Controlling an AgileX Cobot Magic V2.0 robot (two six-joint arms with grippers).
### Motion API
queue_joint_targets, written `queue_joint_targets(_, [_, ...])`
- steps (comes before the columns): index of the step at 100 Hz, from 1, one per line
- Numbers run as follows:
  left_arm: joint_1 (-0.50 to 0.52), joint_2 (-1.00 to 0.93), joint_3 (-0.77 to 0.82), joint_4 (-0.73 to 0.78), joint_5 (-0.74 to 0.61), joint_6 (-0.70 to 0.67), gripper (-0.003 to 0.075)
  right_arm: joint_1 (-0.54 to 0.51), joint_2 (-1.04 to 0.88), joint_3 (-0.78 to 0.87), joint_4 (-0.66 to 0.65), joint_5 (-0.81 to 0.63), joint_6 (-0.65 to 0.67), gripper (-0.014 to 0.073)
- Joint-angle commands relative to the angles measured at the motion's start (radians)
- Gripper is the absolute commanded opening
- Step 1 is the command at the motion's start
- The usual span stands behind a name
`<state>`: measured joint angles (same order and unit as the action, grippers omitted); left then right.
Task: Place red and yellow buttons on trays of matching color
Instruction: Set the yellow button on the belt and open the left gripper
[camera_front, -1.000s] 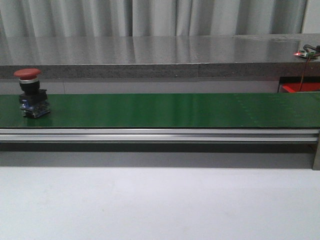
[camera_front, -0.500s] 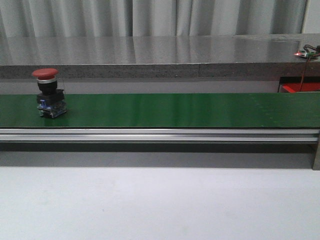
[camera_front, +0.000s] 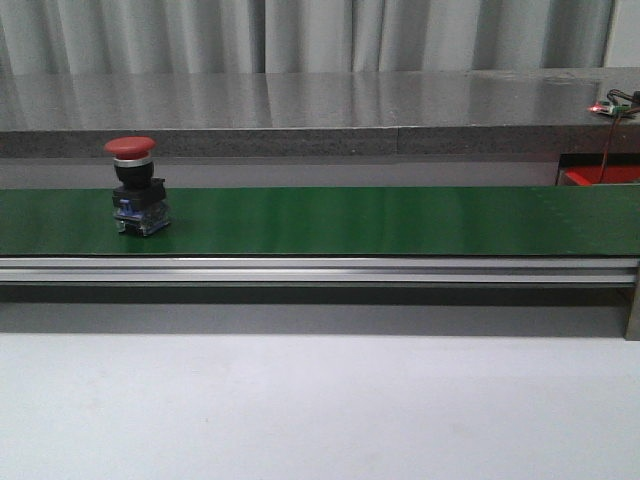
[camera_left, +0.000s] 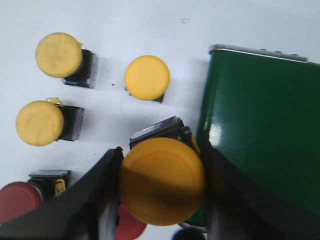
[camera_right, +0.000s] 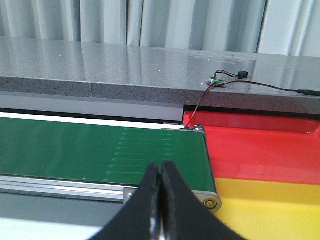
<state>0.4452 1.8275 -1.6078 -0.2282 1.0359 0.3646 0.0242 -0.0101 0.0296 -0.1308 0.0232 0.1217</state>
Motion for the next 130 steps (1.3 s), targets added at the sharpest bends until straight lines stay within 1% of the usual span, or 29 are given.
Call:
queue_joint_targets(1, [-0.019, -0.066, -0.034, -0.053, 0.007, -0.009, 0.0205, -0.003, -0.019, -0.019, -0.002, -0.073, -0.004, -0.0072])
queue_joint_targets(15, [-0.076, -0.066, -0.034, -0.049, 0.034, -0.009, 0.0205, -0.003, -0.019, -0.019, -0.002, -0.073, -0.004, -0.0072])
queue_joint_targets(25, [-0.137, -0.064, -0.034, -0.033, 0.040, -0.009, 0.0205, -0.003, -0.019, -0.019, -0.002, -0.073, -0.004, -0.0072])
queue_joint_targets(39, [-0.225, -0.058, -0.034, 0.055, 0.040, -0.009, 0.0205, -0.003, -0.019, -0.019, -0.002, -0.073, -0.004, -0.0072])
queue_joint_targets(48, [-0.262, -0.040, -0.034, 0.089, 0.057, -0.009, 0.0205, -0.003, -0.019, -0.019, -0.002, -0.073, -0.004, -0.0072])
queue_joint_targets(70, [-0.279, -0.007, -0.034, 0.086, 0.071, -0.011, 0.0206, -0.003, -0.019, -0.019, -0.002, -0.073, -0.004, -0.0072])
queue_joint_targets(77, [-0.279, -0.007, -0.034, 0.082, 0.074, -0.011, 0.0217, -0.003, -0.019, -0.019, -0.002, -0.073, -0.004, -0.0072])
queue_joint_targets(82, [-0.279, -0.007, -0.034, 0.074, 0.074, -0.011, 0.0239, -0.003, -0.019, -0.019, -0.002, -0.073, -0.004, -0.0072])
queue_joint_targets(89, [-0.279, -0.007, -0.034, 0.052, 0.078, -0.011, 0.0316, -0.003, -0.019, -0.019, -0.002, -0.073, -0.004, -0.0072])
queue_joint_targets(101, [-0.279, -0.007, -0.037, -0.001, 0.086, -0.011, 0.0538, -0.003, -0.019, -0.019, -0.002, -0.073, -0.004, -0.0072])
queue_joint_targets(106, [-0.279, -0.007, -0.043, -0.023, 0.099, -0.011, 0.0597, -0.003, -0.019, -0.019, -0.002, -0.073, -0.004, -0.0072])
queue_joint_targets(111, [-0.279, -0.008, -0.055, -0.046, 0.107, -0.011, 0.0615, -0.003, -0.019, -0.019, -0.002, -0.073, -0.004, -0.0072])
queue_joint_targets(121, [-0.279, -0.014, -0.086, -0.092, 0.129, -0.011, 0.0608, -0.003, -0.019, -0.019, -0.002, -0.073, -0.004, -0.0072])
queue_joint_targets(130, [-0.279, -0.037, -0.107, -0.104, 0.135, -0.011, 0.0608, -0.003, -0.019, -0.019, -0.002, -0.073, -0.004, -0.0072])
